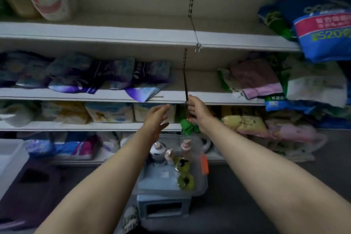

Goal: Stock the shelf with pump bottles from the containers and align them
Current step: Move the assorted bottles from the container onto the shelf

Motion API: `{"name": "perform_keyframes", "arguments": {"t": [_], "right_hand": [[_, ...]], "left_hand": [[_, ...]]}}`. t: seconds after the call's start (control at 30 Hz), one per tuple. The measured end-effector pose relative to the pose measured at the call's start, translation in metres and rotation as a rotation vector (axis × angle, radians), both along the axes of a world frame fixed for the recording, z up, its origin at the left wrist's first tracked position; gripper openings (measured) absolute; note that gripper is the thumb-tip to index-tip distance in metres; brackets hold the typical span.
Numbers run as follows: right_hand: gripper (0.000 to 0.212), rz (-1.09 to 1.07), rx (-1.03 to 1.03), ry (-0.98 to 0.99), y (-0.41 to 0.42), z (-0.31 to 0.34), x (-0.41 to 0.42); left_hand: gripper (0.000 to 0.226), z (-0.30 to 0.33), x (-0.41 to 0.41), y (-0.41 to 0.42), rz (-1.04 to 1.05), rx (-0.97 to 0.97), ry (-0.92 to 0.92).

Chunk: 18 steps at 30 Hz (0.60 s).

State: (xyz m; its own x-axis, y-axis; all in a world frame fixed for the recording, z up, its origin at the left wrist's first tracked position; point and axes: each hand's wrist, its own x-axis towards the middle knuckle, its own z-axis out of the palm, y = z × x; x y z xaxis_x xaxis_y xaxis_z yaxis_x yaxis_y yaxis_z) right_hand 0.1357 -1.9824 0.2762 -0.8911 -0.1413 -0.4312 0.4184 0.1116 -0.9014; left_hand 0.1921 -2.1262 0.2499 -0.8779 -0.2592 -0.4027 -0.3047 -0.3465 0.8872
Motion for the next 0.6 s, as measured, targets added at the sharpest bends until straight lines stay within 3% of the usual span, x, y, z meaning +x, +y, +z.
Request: {"name": "perform_keyframes", "arguments": {"t": [0.17,0.33,0.47,0.6], "right_hand": [[0.051,-0.057,0.033,-0.168,0.030,-0.070,0.031],[0.025,-0.129,0.057,-0.319,0.057,-0.126,0.052],[0.026,-0.165,0.061,-0.378,0.067,-0.161,0.060],[0.042,-0.191,0.114,-0.391,0.070,-0.193,0.066]], "left_hand": [[0.035,-0.075,0.028,0.022,-0.078,-0.038,-0.157],[0.039,-0.137,0.049,0.037,-0.126,-0.043,-0.316],[0.039,-0.178,0.061,0.045,-0.171,-0.038,-0.400],[0.039,-0.213,0.063,0.048,-0.229,-0.055,-0.457]]}}
